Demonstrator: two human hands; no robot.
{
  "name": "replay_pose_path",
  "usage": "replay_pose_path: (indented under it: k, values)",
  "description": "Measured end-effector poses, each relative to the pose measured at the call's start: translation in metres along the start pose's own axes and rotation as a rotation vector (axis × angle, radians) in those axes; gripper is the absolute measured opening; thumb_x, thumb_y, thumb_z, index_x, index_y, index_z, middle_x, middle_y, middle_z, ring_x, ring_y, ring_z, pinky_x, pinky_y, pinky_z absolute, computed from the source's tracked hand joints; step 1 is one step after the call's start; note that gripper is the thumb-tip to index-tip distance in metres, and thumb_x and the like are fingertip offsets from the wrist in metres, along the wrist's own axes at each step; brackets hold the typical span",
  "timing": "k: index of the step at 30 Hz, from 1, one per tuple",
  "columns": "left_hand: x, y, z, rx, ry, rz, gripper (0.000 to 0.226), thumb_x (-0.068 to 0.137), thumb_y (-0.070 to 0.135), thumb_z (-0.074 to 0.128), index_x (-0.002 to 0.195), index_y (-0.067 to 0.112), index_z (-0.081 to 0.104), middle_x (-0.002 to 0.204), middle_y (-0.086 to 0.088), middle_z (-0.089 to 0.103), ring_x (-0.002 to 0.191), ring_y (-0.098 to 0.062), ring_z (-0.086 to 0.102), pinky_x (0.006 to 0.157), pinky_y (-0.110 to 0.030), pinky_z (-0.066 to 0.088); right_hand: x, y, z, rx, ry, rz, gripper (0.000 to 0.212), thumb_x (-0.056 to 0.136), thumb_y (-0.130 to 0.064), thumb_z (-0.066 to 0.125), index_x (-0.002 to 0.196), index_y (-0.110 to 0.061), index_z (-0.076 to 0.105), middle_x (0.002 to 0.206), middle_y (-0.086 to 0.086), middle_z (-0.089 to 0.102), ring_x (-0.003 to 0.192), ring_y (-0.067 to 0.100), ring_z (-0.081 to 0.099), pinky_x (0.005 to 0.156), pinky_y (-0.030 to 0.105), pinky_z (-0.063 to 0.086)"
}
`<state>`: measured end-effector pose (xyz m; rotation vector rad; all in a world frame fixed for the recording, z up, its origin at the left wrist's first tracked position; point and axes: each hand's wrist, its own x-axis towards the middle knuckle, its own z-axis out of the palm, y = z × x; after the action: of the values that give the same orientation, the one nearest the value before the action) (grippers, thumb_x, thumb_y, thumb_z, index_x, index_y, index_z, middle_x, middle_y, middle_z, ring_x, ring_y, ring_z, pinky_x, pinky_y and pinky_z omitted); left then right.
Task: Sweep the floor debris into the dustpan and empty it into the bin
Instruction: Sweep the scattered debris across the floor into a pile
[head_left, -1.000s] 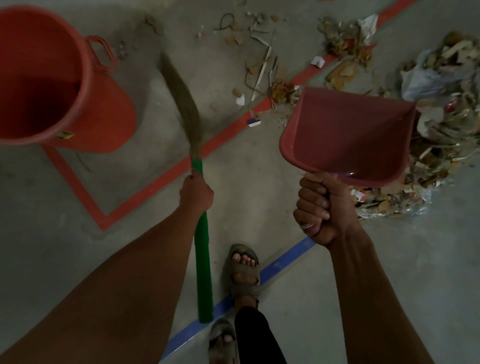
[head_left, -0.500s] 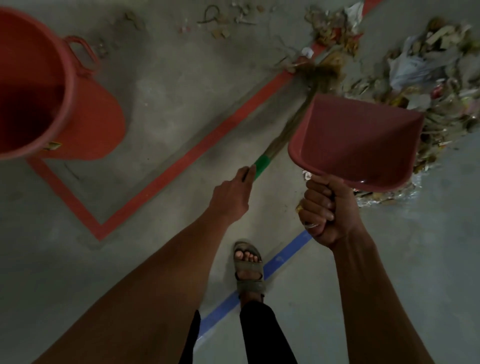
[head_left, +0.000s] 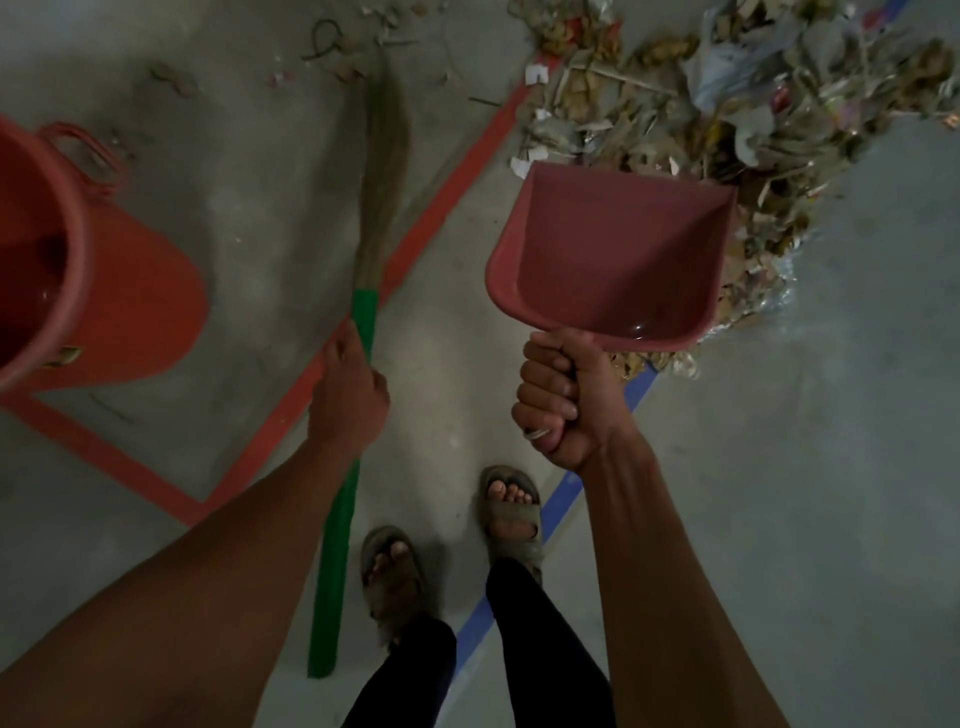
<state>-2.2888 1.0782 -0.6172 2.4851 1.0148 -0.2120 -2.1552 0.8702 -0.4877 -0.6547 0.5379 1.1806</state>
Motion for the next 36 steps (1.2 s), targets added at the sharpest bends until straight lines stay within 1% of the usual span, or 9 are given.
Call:
replay_pose_path:
  k: [3,7,11,14,17,20,25,30,36]
  values:
    - [0.003,-0.002,0.010,-0.072,-0.114,-0.168,0.074,0.099,0.015,0.057,0.160,-0.002,0.018,0.148,-0.028,0.039,0.126,-0.045,0.051,0.103,-0.043,0.043,0.000,0.013,-0.010,0.011,0.006,-0.008,0.041,0.098,-0.019,0.043,0.060,-0.024,0.031,0.041,-0.009,0.022,0.028,0.005,0.018,0.031,0.017,0.019]
    - [0.009,0.017,0.036,-0.038,-0.255,-0.153,0.072,0.100,0.020,0.055,0.162,0.008,0.021,0.145,-0.025,0.046,0.127,-0.042,0.054,0.103,-0.040,0.045,-0.001,0.018,-0.029,0.013,-0.012,-0.031,0.041,0.099,-0.020,0.043,0.059,-0.024,0.031,0.041,-0.010,0.021,0.029,0.005,0.016,0.031,0.018,0.019]
    - [0.017,0.046,0.052,0.006,-0.395,0.092,0.072,0.096,0.019,0.056,0.161,0.016,0.027,0.135,-0.024,0.050,0.119,-0.044,0.056,0.101,-0.043,0.048,-0.007,0.018,-0.044,0.020,-0.004,-0.071,0.042,0.099,-0.020,0.043,0.058,-0.024,0.031,0.042,-0.010,0.017,0.032,0.007,0.009,0.030,0.019,0.019]
    - [0.016,0.065,0.054,0.051,-0.366,0.302,0.076,0.093,0.019,0.059,0.161,0.023,0.026,0.130,-0.016,0.049,0.109,-0.042,0.060,0.093,-0.049,0.053,-0.009,0.020,-0.052,0.036,-0.015,-0.100,0.044,0.099,-0.020,0.041,0.057,-0.023,0.034,0.044,-0.010,0.015,0.033,0.007,0.008,0.031,0.019,0.015]
    - [0.004,0.077,0.047,0.068,-0.304,0.366,0.085,0.092,0.015,0.062,0.162,0.036,0.018,0.129,-0.005,0.049,0.098,-0.033,0.063,0.080,-0.044,0.055,-0.012,0.021,-0.056,0.053,-0.002,-0.122,0.043,0.100,-0.019,0.042,0.057,-0.023,0.034,0.042,-0.010,0.019,0.033,0.006,0.009,0.032,0.019,0.014]
    - [0.002,0.074,0.040,0.098,-0.305,0.317,0.096,0.089,0.012,0.067,0.162,0.042,0.012,0.124,-0.003,0.050,0.098,-0.029,0.062,0.078,-0.040,0.052,-0.013,0.023,-0.054,0.054,0.005,-0.109,0.043,0.099,-0.019,0.043,0.058,-0.023,0.034,0.041,-0.009,0.021,0.033,0.006,0.009,0.031,0.019,0.017]
    - [0.005,0.038,0.022,0.026,-0.227,0.197,0.093,0.090,0.016,0.067,0.162,0.039,0.013,0.130,-0.005,0.051,0.107,-0.034,0.063,0.084,-0.050,0.057,-0.011,0.030,-0.036,0.011,0.005,-0.072,0.040,0.097,-0.019,0.045,0.059,-0.023,0.031,0.041,-0.009,0.021,0.028,0.005,0.016,0.031,0.018,0.017]
    - [0.013,0.001,-0.001,-0.099,-0.062,0.036,0.080,0.100,0.021,0.058,0.165,0.024,0.012,0.161,-0.014,0.037,0.143,-0.034,0.040,0.114,-0.041,0.035,0.001,0.043,-0.011,-0.024,0.005,-0.026,0.041,0.097,-0.018,0.043,0.059,-0.023,0.029,0.040,-0.008,0.020,0.032,0.007,0.007,0.030,0.017,0.021]
    - [0.027,-0.030,-0.020,-0.252,-0.075,-0.350,0.080,0.103,0.020,0.053,0.165,0.010,0.004,0.153,-0.021,0.037,0.132,-0.039,0.049,0.106,-0.040,0.042,0.020,0.060,0.011,-0.083,-0.030,0.065,0.040,0.097,-0.018,0.046,0.061,-0.023,0.027,0.040,-0.008,0.021,0.028,0.006,0.014,0.034,0.018,0.015]
